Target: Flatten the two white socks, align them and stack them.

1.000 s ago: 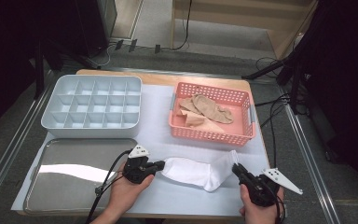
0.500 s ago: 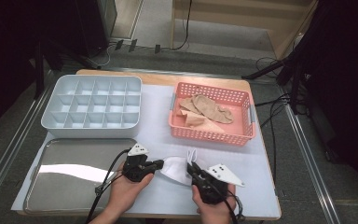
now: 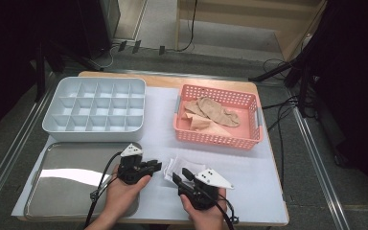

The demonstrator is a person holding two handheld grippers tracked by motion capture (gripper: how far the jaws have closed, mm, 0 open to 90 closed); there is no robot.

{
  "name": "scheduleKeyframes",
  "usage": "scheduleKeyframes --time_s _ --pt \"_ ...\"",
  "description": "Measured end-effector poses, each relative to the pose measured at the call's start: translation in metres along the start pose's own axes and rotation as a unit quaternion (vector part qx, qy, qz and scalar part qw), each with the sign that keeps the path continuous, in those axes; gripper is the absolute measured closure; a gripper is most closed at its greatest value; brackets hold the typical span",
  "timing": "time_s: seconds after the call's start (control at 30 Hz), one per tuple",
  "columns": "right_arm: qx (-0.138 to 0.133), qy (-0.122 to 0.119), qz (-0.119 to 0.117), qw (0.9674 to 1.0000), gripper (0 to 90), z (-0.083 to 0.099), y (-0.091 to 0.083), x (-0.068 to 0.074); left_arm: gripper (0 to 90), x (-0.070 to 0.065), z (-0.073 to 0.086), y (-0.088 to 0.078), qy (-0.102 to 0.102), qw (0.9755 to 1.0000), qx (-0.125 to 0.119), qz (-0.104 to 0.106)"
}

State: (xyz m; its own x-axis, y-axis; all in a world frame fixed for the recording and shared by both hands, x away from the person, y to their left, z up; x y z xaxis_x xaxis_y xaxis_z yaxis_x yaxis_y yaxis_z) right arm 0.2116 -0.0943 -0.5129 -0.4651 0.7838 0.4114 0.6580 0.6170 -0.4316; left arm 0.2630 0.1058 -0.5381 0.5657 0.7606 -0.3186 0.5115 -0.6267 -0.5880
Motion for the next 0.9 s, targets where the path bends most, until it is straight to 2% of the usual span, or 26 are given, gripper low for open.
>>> scheduleKeyframes --time_s 0.07,0.13,0.2,0.27,0.3,0.33,0.43,0.5,0.6,0.7,0.73,0.77,0.83,0.9 --pt "0.01 0.005 0.005 0.9999 59.7 0.001 0.0 -0.002 76.4 -0.002 -0.001 -0.002 -0.003 0.9999 -0.007 0.013" --pt "0.024 0.005 0.001 0.9997 58.4 0.005 0.007 -0.001 77.6 -0.005 -0.001 -0.002 0.003 0.9997 -0.005 0.026" --pt "0.036 -0.005 0.003 0.9994 56.9 0.008 0.016 0.002 79.2 -0.009 -0.001 -0.001 0.008 0.9995 -0.002 0.029" --pt "0.042 -0.013 0.011 0.999 57.2 0.01 0.021 0.003 81.1 -0.01 0.0 0.0 0.01 0.9994 0.001 0.032" --pt "0.051 -0.022 0.037 0.9978 59.1 0.014 0.03 0.002 81.9 -0.01 0.0 0.0 0.012 0.9994 0.004 0.032" --pt "0.051 -0.022 0.037 0.9978 59.1 0.014 0.03 0.002 81.9 -0.01 0.001 0.001 0.014 0.9993 0.008 0.034" --pt "0.064 -0.046 0.059 0.9952 70.0 0.021 0.038 0.001 82.6 -0.009 0.002 0.001 0.017 0.9994 0.012 0.027" --pt "0.065 -0.057 0.073 0.9937 83.2 0.021 0.037 0.0 82.3 -0.007 0.001 0.0 0.014 0.9995 0.008 0.028" --pt "0.064 -0.049 0.072 0.9942 87.1 0.02 0.035 -0.002 82.2 -0.007 0.001 -0.001 0.015 0.9995 0.008 0.026" --pt "0.035 -0.047 0.064 0.9962 87.7 0.016 0.027 -0.001 81.4 -0.006 0.001 -0.002 0.014 0.9996 0.004 0.024" --pt "0.035 -0.047 0.064 0.9962 87.7 0.016 0.027 -0.001 81.3 -0.006 0.001 -0.002 0.014 0.9996 0.004 0.024" --pt "0.017 -0.049 0.05 0.9974 87.5 0.015 0.02 0.003 81.3 -0.005 0.001 -0.003 0.014 0.9996 0.005 0.022" --pt "0.011 -0.052 0.046 0.9975 87.4 0.015 0.018 0.005 81.3 -0.005 0.001 -0.003 0.013 0.9997 0.006 0.02" --pt "0.015 -0.061 0.028 0.9976 86.7 0.018 0.017 0.009 81.0 -0.005 0.001 -0.003 0.01 0.9998 0.002 0.016"
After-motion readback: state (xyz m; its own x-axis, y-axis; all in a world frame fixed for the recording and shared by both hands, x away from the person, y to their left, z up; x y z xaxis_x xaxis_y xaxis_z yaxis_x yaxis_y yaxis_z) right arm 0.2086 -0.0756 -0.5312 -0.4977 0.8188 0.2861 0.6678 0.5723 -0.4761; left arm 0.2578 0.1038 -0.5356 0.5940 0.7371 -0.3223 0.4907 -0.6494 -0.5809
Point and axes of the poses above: each handheld gripper's, and its own axes: y roughly forward along the jaws, z roughly out of its underside, x roughly to its left, the point moved 3 cm from there along y, roughly forward along the jaws, and after that the axes turned 8 degrees about y, right-handed, at the moved point
